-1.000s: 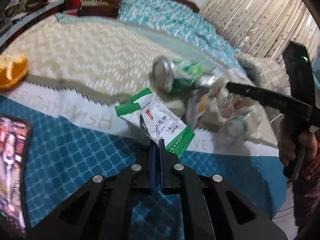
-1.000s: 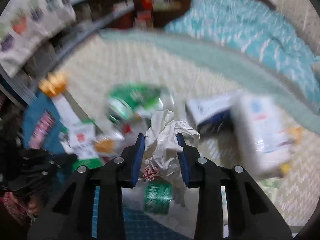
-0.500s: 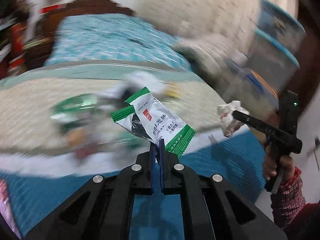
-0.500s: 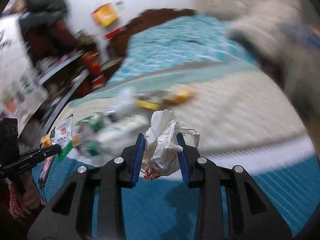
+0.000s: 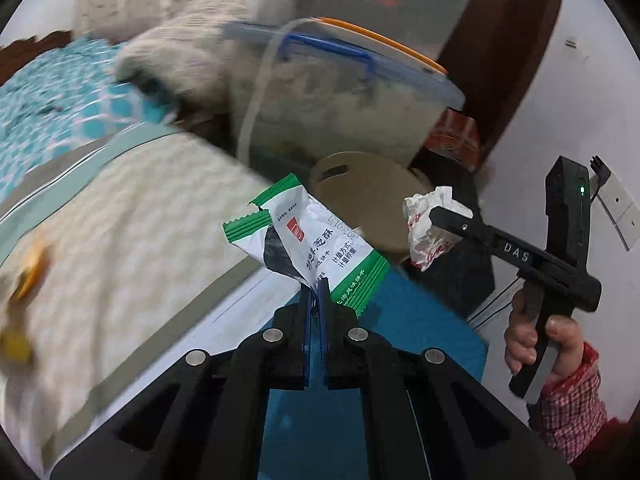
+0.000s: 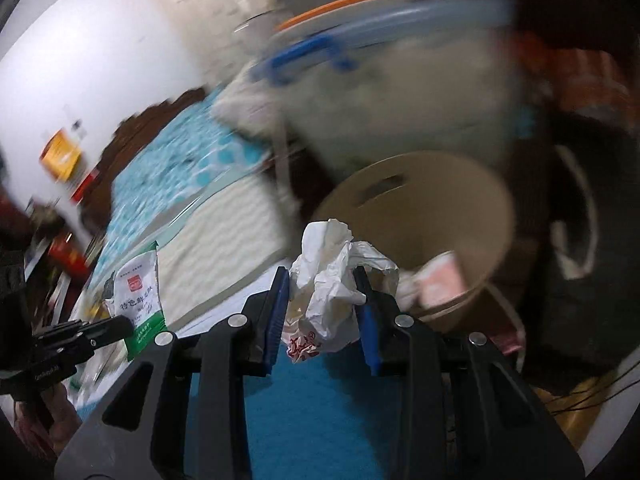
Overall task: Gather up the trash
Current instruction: 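Carry packet and bag to the beige bin and release both into it, then grasp the foil wrapper with the left gripper while the right gripper grasps the wet-wipe pack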
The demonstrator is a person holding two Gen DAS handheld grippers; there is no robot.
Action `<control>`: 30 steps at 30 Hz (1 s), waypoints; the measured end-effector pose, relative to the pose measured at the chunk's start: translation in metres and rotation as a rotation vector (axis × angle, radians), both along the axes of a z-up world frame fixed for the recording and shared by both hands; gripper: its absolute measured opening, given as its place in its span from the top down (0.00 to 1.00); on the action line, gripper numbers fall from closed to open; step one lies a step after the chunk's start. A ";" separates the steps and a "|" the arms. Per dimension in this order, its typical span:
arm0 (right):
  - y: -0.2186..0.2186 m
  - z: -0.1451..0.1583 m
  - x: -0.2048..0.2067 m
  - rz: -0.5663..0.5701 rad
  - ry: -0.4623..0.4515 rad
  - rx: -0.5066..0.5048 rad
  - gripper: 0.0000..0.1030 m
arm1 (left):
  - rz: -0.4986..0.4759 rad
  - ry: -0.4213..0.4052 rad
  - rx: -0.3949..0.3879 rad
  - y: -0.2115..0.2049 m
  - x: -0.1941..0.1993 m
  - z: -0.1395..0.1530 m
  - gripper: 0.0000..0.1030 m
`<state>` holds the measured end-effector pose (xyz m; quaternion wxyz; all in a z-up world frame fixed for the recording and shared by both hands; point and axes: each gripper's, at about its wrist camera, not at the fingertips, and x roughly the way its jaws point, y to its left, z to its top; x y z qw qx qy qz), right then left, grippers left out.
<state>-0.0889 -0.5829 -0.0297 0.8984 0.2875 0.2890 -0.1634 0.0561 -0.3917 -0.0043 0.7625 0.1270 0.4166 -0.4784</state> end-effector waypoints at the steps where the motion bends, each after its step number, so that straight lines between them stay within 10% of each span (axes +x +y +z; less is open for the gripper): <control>1: -0.010 0.000 -0.001 -0.021 0.001 0.001 0.66 | -0.016 0.005 0.005 -0.021 0.002 -0.003 0.97; 6: -0.055 -0.011 0.008 -0.085 0.022 0.017 0.61 | -0.070 0.033 0.042 -0.100 0.010 -0.019 0.97; 8: -0.070 -0.018 0.011 -0.095 0.024 0.046 0.44 | -0.073 0.039 0.052 -0.118 0.011 -0.026 0.96; 9: -0.075 -0.021 0.014 -0.098 0.021 0.069 0.29 | -0.074 0.037 0.055 -0.128 0.012 -0.030 0.92; 11: -0.080 -0.026 0.017 -0.127 0.003 0.103 0.26 | -0.063 0.019 0.086 -0.140 0.014 -0.036 0.64; 13: -0.081 -0.023 0.013 -0.148 -0.021 0.106 0.26 | -0.045 -0.014 0.090 -0.138 0.015 -0.035 0.57; 22: -0.029 0.000 0.017 -0.038 -0.087 0.104 0.26 | 0.013 -0.065 -0.001 -0.031 0.008 -0.008 0.57; 30: 0.091 0.006 0.076 0.277 -0.082 0.152 0.26 | 0.206 -0.112 0.039 0.128 -0.004 -0.014 0.55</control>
